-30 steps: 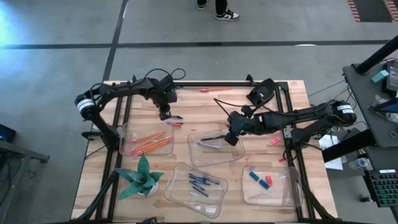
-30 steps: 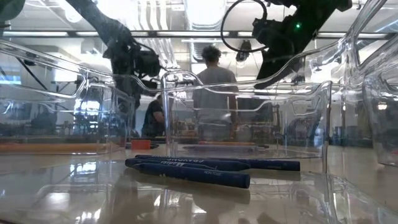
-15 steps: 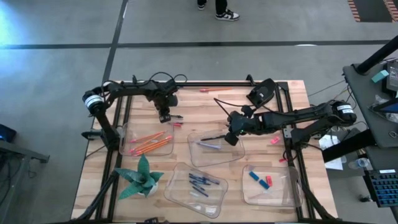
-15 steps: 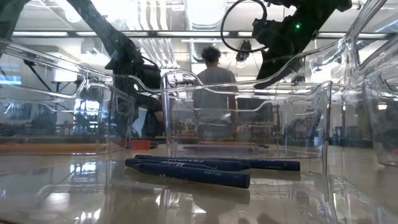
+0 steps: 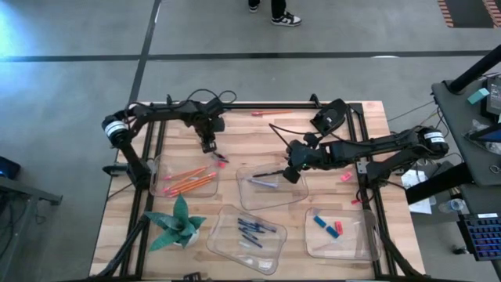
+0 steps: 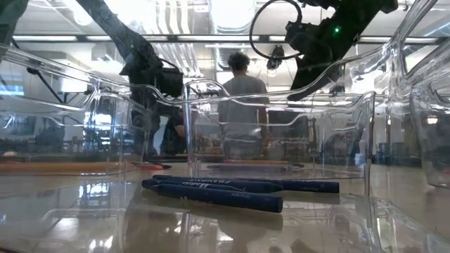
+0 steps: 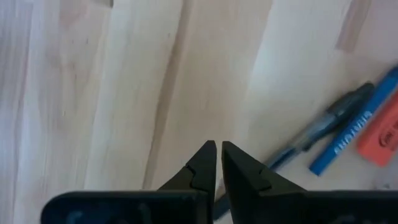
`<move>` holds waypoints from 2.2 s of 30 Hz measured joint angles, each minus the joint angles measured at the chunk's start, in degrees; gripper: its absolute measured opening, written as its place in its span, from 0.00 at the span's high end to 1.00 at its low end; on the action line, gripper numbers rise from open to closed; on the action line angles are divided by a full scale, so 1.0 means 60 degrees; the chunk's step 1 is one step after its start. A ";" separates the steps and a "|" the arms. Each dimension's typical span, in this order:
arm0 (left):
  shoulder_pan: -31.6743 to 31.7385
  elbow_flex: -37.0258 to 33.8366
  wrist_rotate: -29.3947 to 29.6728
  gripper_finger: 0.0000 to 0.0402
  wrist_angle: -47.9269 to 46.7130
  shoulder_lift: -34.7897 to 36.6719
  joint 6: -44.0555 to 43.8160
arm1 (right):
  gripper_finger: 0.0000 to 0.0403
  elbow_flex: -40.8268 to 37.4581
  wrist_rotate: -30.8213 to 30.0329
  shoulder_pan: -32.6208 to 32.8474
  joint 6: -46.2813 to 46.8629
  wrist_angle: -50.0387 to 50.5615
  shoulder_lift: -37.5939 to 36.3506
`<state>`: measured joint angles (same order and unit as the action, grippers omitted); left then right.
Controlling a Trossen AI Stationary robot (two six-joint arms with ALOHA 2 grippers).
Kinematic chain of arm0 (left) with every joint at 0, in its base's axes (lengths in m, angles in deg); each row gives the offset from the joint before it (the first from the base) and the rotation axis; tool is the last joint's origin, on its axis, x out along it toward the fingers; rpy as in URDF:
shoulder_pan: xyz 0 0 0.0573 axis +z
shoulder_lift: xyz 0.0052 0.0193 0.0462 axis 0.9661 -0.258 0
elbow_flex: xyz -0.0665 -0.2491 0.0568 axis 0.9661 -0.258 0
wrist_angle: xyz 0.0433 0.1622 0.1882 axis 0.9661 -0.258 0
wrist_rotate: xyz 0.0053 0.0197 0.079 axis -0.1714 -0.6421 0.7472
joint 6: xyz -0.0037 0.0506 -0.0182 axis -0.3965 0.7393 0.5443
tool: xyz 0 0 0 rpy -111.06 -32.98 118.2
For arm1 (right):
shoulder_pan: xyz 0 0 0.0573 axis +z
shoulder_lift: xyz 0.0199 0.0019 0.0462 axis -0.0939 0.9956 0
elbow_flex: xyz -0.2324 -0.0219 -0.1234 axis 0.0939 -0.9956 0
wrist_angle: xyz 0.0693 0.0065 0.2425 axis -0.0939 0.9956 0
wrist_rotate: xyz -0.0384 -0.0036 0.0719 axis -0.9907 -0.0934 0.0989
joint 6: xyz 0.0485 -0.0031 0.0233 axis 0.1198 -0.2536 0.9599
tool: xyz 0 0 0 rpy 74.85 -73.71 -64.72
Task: Sort crayons/erasers/pens/pencils in bins
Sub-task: Put the black pen into the top right transparent bin
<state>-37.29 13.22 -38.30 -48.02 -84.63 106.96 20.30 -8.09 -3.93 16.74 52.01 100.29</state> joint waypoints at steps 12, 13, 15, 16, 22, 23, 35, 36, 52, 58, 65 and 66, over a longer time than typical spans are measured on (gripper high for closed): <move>-0.0204 -0.0661 -0.0197 0.97 -0.0563 0.0442 0.1549 | 0.71 -0.0014 0.0000 0.0000 0.0004 0.0004 0.0000; -0.0204 -0.0770 -0.0193 0.97 -0.0541 0.0424 0.1710 | 0.71 -0.0014 0.0000 0.0000 0.0004 0.0000 0.0000; -0.0229 -0.0937 -0.0204 0.97 -0.0458 0.0393 0.1864 | 0.71 -0.0014 0.0000 0.0000 0.0004 0.0004 0.0000; -0.0229 -0.0994 -0.0204 0.97 -0.0415 0.0393 0.1998 | 0.71 -0.0015 -0.0004 0.0000 0.0004 0.0000 0.0000; -0.0236 -0.1098 -0.0083 0.97 -0.0074 0.0379 0.2251 | 0.71 -0.0029 -0.0012 0.0000 0.0004 -0.0003 0.0000; -0.0240 -0.1084 -0.0079 0.97 -0.0006 0.0379 0.2255 | 0.71 -0.0029 -0.0013 0.0002 0.0004 -0.0015 0.0000; -0.0334 -0.1131 0.0146 0.83 0.0326 0.0393 0.2233 | 0.71 -0.0051 -0.0025 0.0004 0.0019 -0.0003 0.0000; -0.0358 -0.1127 0.0146 0.81 0.0326 0.0393 0.2233 | 0.71 -0.0051 -0.0025 0.0004 0.0016 -0.0005 0.0000; -0.0517 -0.0537 0.0145 0.72 -0.0308 0.0428 0.2251 | 0.71 -0.0055 -0.0022 0.0004 0.0004 -0.0004 0.0000; -0.0517 -0.0239 0.0171 0.72 0.0224 0.0384 0.2555 | 0.71 -0.0055 -0.0022 0.0004 0.0004 -0.0004 0.0000; -0.0481 -0.0279 0.0222 0.72 0.0998 0.0011 0.2585 | 0.71 -0.0055 -0.0022 0.0004 0.0004 0.0006 0.0000; -0.0458 -0.0279 0.0307 0.72 0.1100 -0.0041 0.2588 | 0.71 -0.0055 -0.0022 0.0004 0.0004 0.0005 0.0000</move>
<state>-40.04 11.55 -36.46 -41.42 -84.88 122.49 19.97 -8.22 -3.91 16.76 52.04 100.29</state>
